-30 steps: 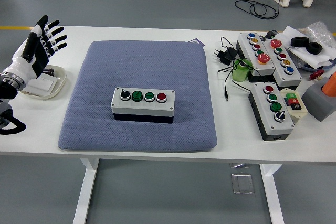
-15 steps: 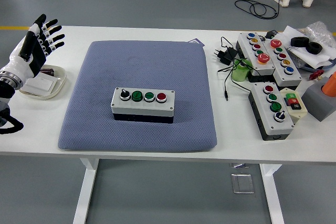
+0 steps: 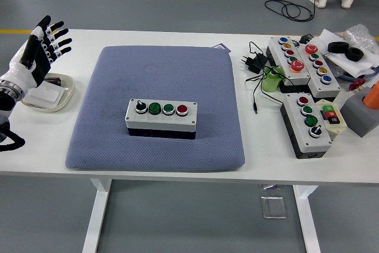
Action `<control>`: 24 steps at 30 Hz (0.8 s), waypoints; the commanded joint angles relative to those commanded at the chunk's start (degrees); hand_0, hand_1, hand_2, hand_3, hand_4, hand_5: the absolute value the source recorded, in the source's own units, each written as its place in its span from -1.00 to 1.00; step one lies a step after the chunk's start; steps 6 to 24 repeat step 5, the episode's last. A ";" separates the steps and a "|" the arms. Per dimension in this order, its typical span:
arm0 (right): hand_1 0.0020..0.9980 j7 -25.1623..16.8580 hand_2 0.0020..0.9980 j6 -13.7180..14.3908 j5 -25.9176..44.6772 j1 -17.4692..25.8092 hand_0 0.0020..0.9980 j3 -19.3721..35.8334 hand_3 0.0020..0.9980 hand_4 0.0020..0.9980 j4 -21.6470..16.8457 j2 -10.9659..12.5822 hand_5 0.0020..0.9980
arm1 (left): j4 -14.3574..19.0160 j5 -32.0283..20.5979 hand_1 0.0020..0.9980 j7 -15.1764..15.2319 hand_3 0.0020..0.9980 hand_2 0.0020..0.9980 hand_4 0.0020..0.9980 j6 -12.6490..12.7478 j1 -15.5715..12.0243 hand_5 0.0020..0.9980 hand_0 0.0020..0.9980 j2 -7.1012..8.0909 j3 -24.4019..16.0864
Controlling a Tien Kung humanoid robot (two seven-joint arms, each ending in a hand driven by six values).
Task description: Pick up the button,place it on the desk,press the button,press the button
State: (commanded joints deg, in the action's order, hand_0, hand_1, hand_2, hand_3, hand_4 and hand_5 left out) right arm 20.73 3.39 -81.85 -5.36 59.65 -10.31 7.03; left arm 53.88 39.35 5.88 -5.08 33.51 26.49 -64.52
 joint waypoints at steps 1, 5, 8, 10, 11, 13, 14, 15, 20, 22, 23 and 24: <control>-0.04 0.01 0.22 -0.01 0.00 0.05 0.27 -0.04 0.13 -0.41 0.00 0.01 -0.51 | 0.01 0.01 0.80 0.01 0.87 0.90 0.47 0.00 -0.01 1.00 0.75 -0.03 0.08; -0.04 0.07 0.22 -0.14 0.03 0.19 0.27 -0.35 0.13 -0.41 0.00 0.05 -0.51 | -0.03 -0.01 0.80 0.03 0.87 0.90 0.47 0.05 -0.20 1.00 0.75 -0.03 0.21; -0.04 0.07 0.22 -0.14 0.03 0.19 0.27 -0.35 0.13 -0.41 0.00 0.05 -0.51 | -0.03 -0.01 0.80 0.03 0.87 0.90 0.47 0.05 -0.20 1.00 0.75 -0.03 0.21; -0.04 0.07 0.22 -0.14 0.03 0.19 0.27 -0.35 0.13 -0.41 0.00 0.05 -0.51 | -0.03 -0.01 0.80 0.03 0.87 0.90 0.47 0.05 -0.20 1.00 0.75 -0.03 0.21; -0.04 0.07 0.22 -0.14 0.03 0.19 0.27 -0.35 0.13 -0.41 0.00 0.05 -0.51 | -0.03 -0.01 0.80 0.03 0.87 0.90 0.47 0.05 -0.20 1.00 0.75 -0.03 0.21; -0.04 0.07 0.22 -0.14 0.03 0.19 0.27 -0.35 0.13 -0.41 0.00 0.05 -0.51 | -0.03 -0.01 0.80 0.03 0.87 0.90 0.47 0.05 -0.20 1.00 0.75 -0.03 0.21; -0.04 0.07 0.22 -0.14 0.03 0.19 0.27 -0.35 0.13 -0.41 0.00 0.05 -0.51 | -0.03 -0.01 0.80 0.03 0.87 0.90 0.47 0.05 -0.20 1.00 0.75 -0.03 0.21; -0.04 0.07 0.22 -0.14 0.03 0.19 0.27 -0.35 0.13 -0.41 0.00 0.05 -0.51 | -0.03 -0.01 0.80 0.03 0.87 0.90 0.47 0.05 -0.20 1.00 0.75 -0.03 0.21; -0.04 0.07 0.22 -0.14 0.03 0.19 0.27 -0.35 0.13 -0.41 0.00 0.05 -0.51 | -0.03 -0.01 0.80 0.03 0.87 0.90 0.47 0.05 -0.20 1.00 0.75 -0.03 0.21; -0.04 0.07 0.22 -0.14 0.03 0.19 0.27 -0.35 0.13 -0.41 0.00 0.05 -0.51 | -0.03 -0.01 0.80 0.03 0.87 0.90 0.47 0.05 -0.20 1.00 0.75 -0.03 0.21; -0.04 0.07 0.22 -0.14 0.03 0.19 0.27 -0.35 0.13 -0.41 0.00 0.05 -0.51 | -0.03 -0.01 0.80 0.03 0.87 0.90 0.47 0.05 -0.20 1.00 0.75 -0.03 0.21; -0.04 0.07 0.22 -0.14 0.03 0.19 0.27 -0.35 0.13 -0.41 0.00 0.05 -0.51 | -0.03 -0.01 0.80 0.03 0.87 0.90 0.47 0.05 -0.20 1.00 0.75 -0.03 0.21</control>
